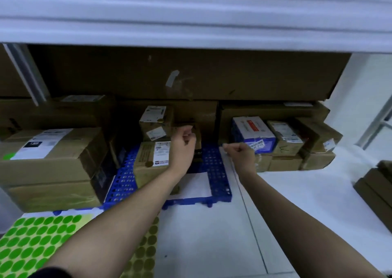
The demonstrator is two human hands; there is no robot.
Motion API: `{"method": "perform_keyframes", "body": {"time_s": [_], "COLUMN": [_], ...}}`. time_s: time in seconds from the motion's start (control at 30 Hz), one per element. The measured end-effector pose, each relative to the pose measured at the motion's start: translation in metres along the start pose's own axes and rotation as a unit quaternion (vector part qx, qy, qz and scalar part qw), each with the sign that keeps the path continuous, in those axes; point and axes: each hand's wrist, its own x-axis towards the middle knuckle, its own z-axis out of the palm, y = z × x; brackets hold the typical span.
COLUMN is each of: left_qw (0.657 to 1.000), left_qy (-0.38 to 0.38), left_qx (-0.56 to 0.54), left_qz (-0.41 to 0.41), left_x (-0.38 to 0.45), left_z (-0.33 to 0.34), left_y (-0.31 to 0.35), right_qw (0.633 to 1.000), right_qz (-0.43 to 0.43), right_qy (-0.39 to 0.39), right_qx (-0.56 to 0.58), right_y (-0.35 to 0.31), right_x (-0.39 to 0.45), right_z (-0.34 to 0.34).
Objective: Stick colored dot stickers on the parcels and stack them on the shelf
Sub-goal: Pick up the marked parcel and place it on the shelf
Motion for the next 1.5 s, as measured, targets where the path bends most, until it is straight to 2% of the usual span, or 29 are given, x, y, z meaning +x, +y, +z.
{"method": "perform_keyframes", "body": {"time_s": [0.13, 0.3, 0.5, 0.63, 0.73, 0.83, 0.93, 1.03, 1.13, 1.27, 1.5], "left_qw": [0.993, 0.969, 0.930, 0.917, 0.914, 0.917, 0.917, 0.911, 0.910, 0.917, 0.955], "left_qy": [-0.071, -0.157, -0.244, -0.268, -0.260, -0.237, -0.206, -0.212, -0.198, -0.166, -0.138], "left_qx": [-0.019, -0.002, 0.054, 0.069, 0.053, 0.031, 0.030, -0.003, -0.035, -0.063, -0.084], "left_qz": [-0.087, -0.190, -0.269, -0.288, -0.308, -0.318, -0.339, -0.354, -0.363, -0.356, -0.249], "left_x": [-0.001, -0.004, -0.004, -0.006, -0.001, 0.005, 0.014, 0.010, 0.012, 0.011, 0.000], "left_z": [0.049, 0.102, 0.151, 0.172, 0.183, 0.192, 0.203, 0.202, 0.209, 0.214, 0.200], "left_y": [0.013, 0.026, 0.040, 0.045, 0.043, 0.037, 0.016, 0.031, 0.033, 0.031, 0.044], "right_qw": [0.999, 0.998, 0.996, 0.995, 0.989, 0.987, 0.987, 0.988, 0.988, 0.990, 0.997], "right_qz": [-0.006, 0.011, 0.015, 0.042, 0.059, 0.074, 0.072, 0.091, 0.104, 0.068, -0.022], "right_qy": [0.012, 0.037, 0.074, 0.080, 0.043, -0.014, -0.064, -0.075, -0.071, -0.041, 0.031], "right_qx": [-0.033, -0.049, -0.038, -0.046, -0.125, -0.142, -0.126, -0.097, -0.092, -0.117, -0.068], "right_y": [0.004, 0.011, 0.026, 0.039, 0.046, 0.069, 0.101, 0.138, 0.130, 0.086, 0.048], "right_x": [0.019, 0.044, 0.074, 0.104, 0.131, 0.168, 0.203, 0.236, 0.226, 0.184, 0.128], "right_z": [-0.050, -0.104, -0.142, -0.152, -0.149, -0.140, -0.130, -0.118, -0.116, -0.120, -0.118]}}
